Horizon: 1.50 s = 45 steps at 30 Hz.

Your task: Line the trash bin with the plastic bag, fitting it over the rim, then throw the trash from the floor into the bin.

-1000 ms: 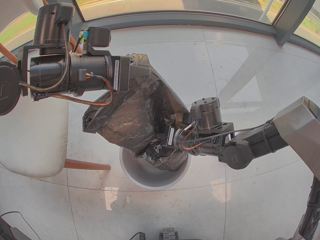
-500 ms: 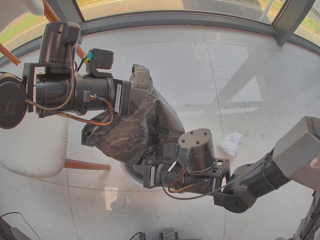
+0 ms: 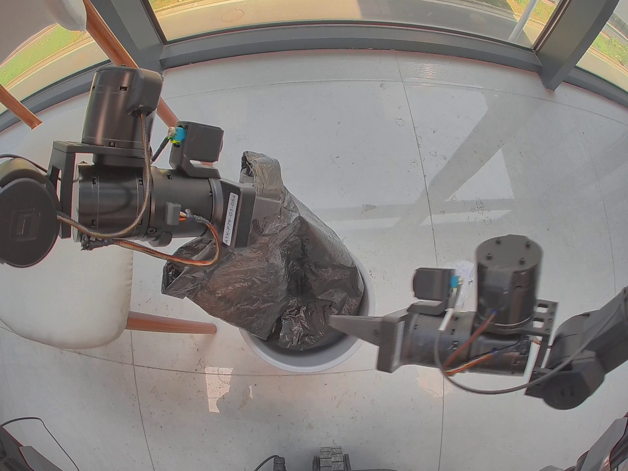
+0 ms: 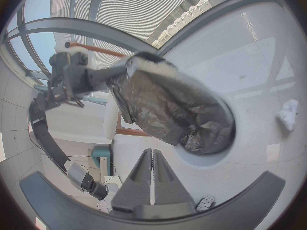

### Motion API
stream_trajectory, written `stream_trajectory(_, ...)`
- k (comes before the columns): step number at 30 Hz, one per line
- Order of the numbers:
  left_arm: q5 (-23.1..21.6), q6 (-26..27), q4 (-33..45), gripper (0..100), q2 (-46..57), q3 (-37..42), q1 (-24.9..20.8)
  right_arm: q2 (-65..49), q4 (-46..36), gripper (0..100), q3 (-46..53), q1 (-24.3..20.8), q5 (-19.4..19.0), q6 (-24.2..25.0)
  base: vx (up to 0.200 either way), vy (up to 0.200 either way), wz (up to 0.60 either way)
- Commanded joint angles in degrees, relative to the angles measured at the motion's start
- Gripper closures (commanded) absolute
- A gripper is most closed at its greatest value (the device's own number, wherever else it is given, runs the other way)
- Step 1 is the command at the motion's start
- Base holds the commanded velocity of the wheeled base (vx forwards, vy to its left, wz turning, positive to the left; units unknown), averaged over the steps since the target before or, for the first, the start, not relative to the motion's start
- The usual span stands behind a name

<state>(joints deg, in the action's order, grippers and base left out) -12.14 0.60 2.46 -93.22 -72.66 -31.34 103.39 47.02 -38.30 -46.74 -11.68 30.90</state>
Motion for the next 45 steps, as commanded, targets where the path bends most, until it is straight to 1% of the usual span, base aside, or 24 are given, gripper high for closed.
stream_trajectory(1,0.5,2.1,0.7,100,0.0,1.7,-0.3,-14.4,-2.8,100,7.5,7.9,-1.0,-1.8,0.0,0.0,0.0)
stream_trajectory(3,0.5,3.6,1.0,100,0.0,3.4,-1.4,-16.3,-6.3,100,5.6,12.0,-1.1,-1.9,0.0,0.0,0.0)
stream_trajectory(5,0.5,5.1,1.3,100,0.0,5.2,-3.2,-16.6,-9.1,100,2.8,14.9,-1.7,-1.7,0.0,0.0,0.0)
stream_trajectory(8,0.5,5.9,1.8,100,0.0,7.2,-5.4,-16.4,-12.1,100,-0.9,17.8,-2.0,-1.6,0.0,0.0,0.0)
stream_trajectory(10,0.8,6.2,2.6,100,0.1,8.2,-7.3,-16.2,-14.9,100,-3.0,18.3,-1.9,-1.6,0.0,0.0,0.0)
stream_trajectory(14,4.1,6.3,4.3,100,0.0,10.8,-10.5,-16.1,-23.8,100,-7.4,17.8,-1.9,-1.7,0.0,0.0,0.0)
stream_trajectory(18,5.1,6.5,4.3,100,0.0,13.1,-13.2,-15.8,-33.3,100,-13.9,16.7,-1.9,-1.6,0.0,0.0,0.0)
stream_trajectory(19,5.5,7.5,4.3,100,0.1,13.9,-14.3,-15.1,-36.1,100,-16.5,16.1,-1.9,-1.6,0.0,0.0,0.0)
stream_trajectory(21,6.3,9.2,4.2,100,0.1,14.8,-15.0,-13.7,-38.7,100,-19.3,15.5,-1.9,-1.6,0.0,0.0,0.0)
stream_trajectory(25,8.8,13.0,4.2,100,0.0,15.9,-15.5,-10.5,-39.4,100,-22.4,14.0,-1.3,-1.9,0.0,0.0,0.0)
stream_trajectory(27,9.5,13.4,4.2,100,0.0,15.9,-15.8,-9.8,-39.4,100,-23.0,13.9,-1.3,-2.2,0.0,0.0,0.0)
stream_trajectory(28,10.8,13.7,4.1,100,-0.1,15.6,-15.9,-8.6,-39.6,100,-24.3,13.3,-1.3,-2.3,0.0,0.0,0.0)
stream_trajectory(30,11.2,14.0,4.1,100,-0.5,15.5,-16.6,-7.8,-40.0,100,-25.1,12.5,-1.3,-2.7,0.0,0.0,0.0)
stream_trajectory(32,11.4,14.3,4.0,100,-1.3,15.5,-17.4,-7.1,-40.3,100,-25.2,12.4,-1.8,-4.4,0.0,0.0,0.0)
stream_trajectory(34,12.4,15.2,4.0,100,-1.5,15.6,-17.7,-6.7,-40.3,100,-25.1,12.2,-1.8,-7.2,0.0,0.0,0.0)
stream_trajectory(35,13.2,16.2,4.0,100,-1.6,15.7,-18.1,-6.0,-40.4,0,-25.2,12.1,-1.5,-8.4,0.0,0.0,0.0)
stream_trajectory(38,15.0,18.1,4.0,100,-1.8,15.7,-19.2,-4.7,-41.3,0,-26.4,10.5,0.3,-9.0,0.0,0.0,0.0)
stream_trajectory(42,15.2,18.3,4.0,100,-1.9,15.9,-20.8,-3.6,-41.5,0,-28.0,8.1,4.1,-9.3,0.0,0.0,0.0)
stream_trajectory(45,15.6,18.5,4.0,100,-3.2,15.7,-21.7,-3.0,-42.1,0,-29.1,6.1,4.6,-9.4,0.0,0.0,0.0)
